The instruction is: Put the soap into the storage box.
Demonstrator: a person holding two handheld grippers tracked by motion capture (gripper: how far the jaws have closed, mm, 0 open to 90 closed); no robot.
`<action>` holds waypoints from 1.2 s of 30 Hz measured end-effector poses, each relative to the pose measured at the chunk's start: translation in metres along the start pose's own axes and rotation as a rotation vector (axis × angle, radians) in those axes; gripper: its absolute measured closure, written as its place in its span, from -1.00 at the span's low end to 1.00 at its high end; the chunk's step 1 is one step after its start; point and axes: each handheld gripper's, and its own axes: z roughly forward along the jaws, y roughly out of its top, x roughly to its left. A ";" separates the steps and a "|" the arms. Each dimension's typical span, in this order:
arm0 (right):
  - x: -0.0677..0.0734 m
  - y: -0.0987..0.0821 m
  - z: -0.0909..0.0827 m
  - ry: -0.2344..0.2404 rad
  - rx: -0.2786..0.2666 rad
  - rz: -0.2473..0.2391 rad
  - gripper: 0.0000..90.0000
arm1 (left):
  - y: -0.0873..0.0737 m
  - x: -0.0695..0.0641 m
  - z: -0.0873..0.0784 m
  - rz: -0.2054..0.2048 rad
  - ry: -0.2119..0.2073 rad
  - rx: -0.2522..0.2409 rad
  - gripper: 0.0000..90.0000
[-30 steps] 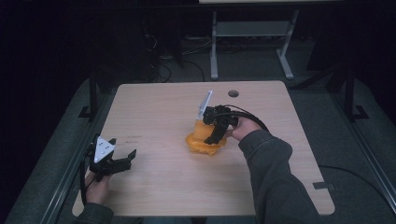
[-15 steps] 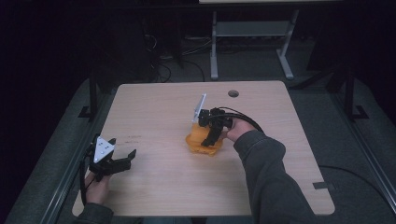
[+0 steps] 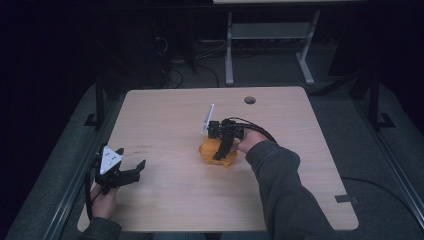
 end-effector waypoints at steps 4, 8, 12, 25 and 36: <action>0.000 0.002 0.004 -0.004 0.008 0.001 -0.54 | 0.000 0.000 0.000 0.002 0.000 0.001 -0.69; 0.000 0.003 0.005 -0.004 0.001 0.006 -0.55 | 0.000 0.000 0.000 0.000 -0.001 0.002 -0.69; 0.001 0.002 0.005 -0.013 -0.006 0.014 -0.55 | 0.000 0.000 0.000 0.001 0.000 0.001 -0.69; 0.001 0.000 0.006 -0.020 -0.029 0.033 -0.56 | 0.000 -0.001 0.000 0.002 -0.001 0.001 -0.69; 0.001 0.000 0.006 -0.015 -0.037 0.049 -0.57 | 0.000 -0.001 0.000 0.002 -0.001 0.004 -0.69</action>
